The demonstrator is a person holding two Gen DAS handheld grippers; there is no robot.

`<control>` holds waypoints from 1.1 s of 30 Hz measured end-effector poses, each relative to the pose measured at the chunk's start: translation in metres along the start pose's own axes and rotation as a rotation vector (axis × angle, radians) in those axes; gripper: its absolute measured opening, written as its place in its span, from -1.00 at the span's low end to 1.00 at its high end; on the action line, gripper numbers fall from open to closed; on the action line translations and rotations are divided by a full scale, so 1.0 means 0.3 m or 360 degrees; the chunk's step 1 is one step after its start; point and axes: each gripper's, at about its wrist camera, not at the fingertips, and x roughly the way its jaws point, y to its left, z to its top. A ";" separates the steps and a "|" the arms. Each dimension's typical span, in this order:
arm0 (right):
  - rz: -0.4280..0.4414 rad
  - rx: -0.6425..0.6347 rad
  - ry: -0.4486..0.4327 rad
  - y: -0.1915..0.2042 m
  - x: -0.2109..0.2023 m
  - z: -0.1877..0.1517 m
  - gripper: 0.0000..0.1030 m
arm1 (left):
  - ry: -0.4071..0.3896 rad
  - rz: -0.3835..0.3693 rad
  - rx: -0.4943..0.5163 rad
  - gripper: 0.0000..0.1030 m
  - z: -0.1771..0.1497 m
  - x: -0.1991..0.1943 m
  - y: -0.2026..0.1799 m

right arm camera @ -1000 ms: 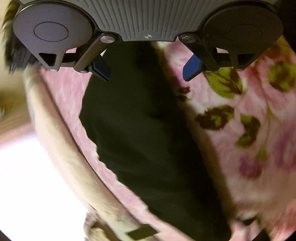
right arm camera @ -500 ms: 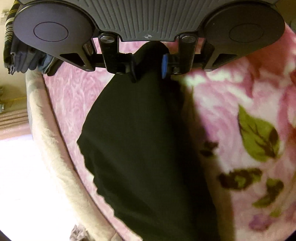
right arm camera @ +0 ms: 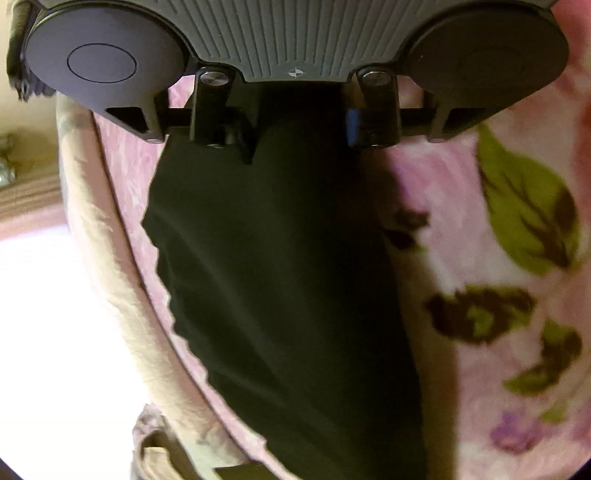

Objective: Fold clothes

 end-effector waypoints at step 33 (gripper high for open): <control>0.0219 0.1507 0.0312 -0.531 -0.338 -0.138 0.50 | -0.0004 -0.0644 -0.1588 -0.04 -0.256 -0.102 0.394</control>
